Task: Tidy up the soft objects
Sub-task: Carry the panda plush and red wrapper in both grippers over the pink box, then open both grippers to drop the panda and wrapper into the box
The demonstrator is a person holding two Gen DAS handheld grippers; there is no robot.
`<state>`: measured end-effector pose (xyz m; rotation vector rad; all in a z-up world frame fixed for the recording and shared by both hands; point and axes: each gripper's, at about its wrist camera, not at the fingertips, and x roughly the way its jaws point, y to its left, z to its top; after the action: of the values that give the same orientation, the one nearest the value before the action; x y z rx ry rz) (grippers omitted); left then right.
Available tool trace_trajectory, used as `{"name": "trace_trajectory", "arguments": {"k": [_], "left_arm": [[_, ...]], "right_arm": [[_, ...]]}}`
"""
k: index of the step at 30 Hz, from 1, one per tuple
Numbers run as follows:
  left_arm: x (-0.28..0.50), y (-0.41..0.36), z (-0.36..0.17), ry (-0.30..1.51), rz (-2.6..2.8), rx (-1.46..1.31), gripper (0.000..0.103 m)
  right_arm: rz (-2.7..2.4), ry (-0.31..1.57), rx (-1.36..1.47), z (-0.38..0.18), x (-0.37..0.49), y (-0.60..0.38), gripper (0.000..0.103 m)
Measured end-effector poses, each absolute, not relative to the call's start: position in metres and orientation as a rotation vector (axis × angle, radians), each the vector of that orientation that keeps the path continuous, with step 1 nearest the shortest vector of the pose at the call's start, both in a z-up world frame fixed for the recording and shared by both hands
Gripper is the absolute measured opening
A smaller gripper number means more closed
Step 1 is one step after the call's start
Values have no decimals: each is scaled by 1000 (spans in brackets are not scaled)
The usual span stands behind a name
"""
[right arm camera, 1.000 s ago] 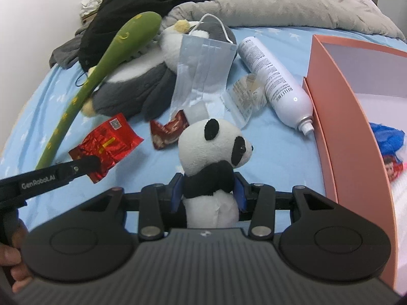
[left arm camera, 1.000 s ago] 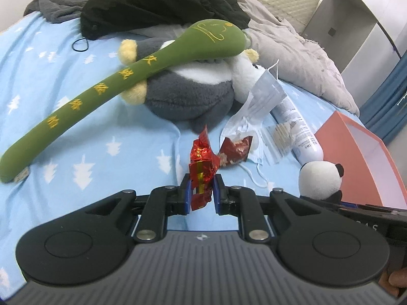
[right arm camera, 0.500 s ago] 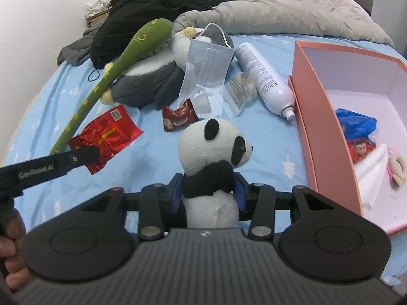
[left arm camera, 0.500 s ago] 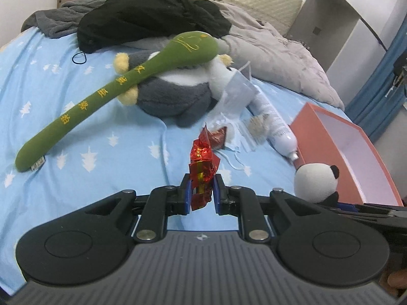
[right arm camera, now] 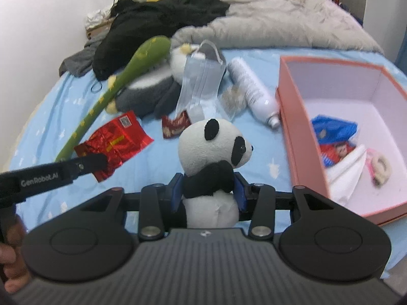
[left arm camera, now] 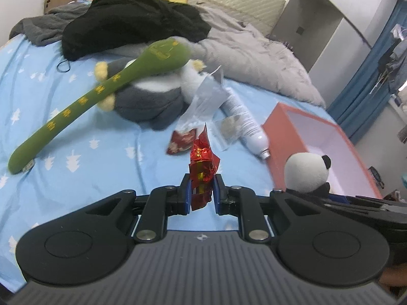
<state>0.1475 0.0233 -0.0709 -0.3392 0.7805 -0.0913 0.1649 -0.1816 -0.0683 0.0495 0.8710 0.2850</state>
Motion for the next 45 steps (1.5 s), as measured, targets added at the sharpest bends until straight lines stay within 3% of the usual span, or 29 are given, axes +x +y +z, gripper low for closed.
{"name": "trace_trajectory", "arguments": {"k": [18, 27, 32, 45], "left_arm": [[183, -62, 52, 568, -316, -252, 20], [213, -126, 87, 553, -447, -193, 20], [242, -163, 81, 640, -526, -204, 20], [310, -232, -7, 901, -553, -17, 20]], "right_arm": [[197, 613, 68, 32, 169, -244, 45], [101, 519, 56, 75, 177, -294, 45], [57, 563, 123, 70, 196, -335, 45], [-17, 830, 127, 1, 247, -382, 45]]}}
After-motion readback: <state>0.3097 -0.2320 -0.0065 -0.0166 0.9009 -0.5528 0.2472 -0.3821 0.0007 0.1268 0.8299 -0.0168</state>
